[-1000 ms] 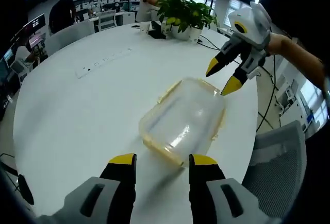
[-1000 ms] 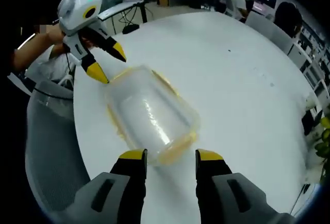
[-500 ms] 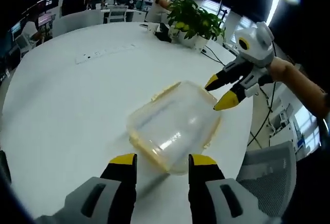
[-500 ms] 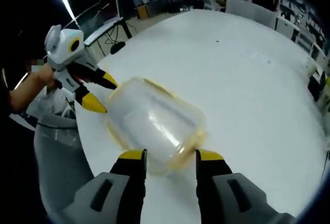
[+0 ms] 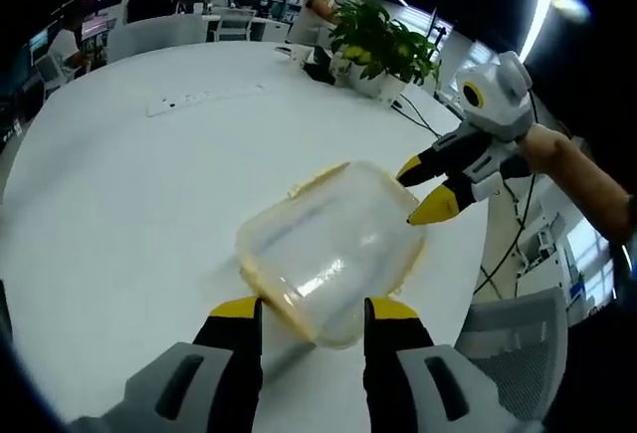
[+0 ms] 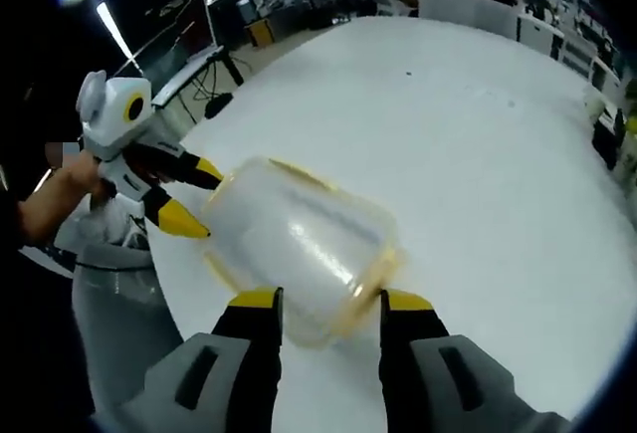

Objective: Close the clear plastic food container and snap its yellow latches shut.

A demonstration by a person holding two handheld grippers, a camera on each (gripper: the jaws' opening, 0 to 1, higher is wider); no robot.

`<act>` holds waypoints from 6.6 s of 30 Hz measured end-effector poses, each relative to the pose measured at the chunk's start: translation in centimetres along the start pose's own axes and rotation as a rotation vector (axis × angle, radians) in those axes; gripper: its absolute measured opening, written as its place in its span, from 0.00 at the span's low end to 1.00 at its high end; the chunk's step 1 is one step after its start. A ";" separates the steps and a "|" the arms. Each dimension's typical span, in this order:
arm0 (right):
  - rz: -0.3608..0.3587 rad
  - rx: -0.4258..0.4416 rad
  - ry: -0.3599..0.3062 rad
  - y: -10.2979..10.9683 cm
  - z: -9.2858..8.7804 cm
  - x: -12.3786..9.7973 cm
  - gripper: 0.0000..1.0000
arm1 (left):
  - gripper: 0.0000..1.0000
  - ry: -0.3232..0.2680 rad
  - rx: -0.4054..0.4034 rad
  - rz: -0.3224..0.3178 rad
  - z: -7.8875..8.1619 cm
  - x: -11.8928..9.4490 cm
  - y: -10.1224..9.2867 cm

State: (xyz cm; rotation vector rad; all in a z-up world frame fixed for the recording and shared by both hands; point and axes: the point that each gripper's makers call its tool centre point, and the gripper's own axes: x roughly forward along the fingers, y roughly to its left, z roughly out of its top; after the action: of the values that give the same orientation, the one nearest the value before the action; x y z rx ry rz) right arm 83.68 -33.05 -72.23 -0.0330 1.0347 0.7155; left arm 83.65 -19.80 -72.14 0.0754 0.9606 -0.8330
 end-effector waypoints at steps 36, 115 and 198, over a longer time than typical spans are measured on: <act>-0.029 0.097 -0.043 1.0 -0.3 0.2 0.33 | 0.30 -0.009 -0.027 0.011 -0.8 -0.4 -0.6; -0.007 0.064 -0.038 8.9 -2.6 0.6 0.25 | 0.31 0.067 0.039 -0.009 -7.4 -6.8 1.1; 0.261 -0.533 0.041 12.6 3.7 6.2 0.32 | 0.23 0.042 0.597 -0.197 -5.8 -3.7 -6.8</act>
State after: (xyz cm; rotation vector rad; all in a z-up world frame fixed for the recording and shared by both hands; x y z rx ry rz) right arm 81.46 -18.72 -71.39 -0.3803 0.8705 1.2189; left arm 74.06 -20.01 -70.80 0.5198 0.7377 -1.2851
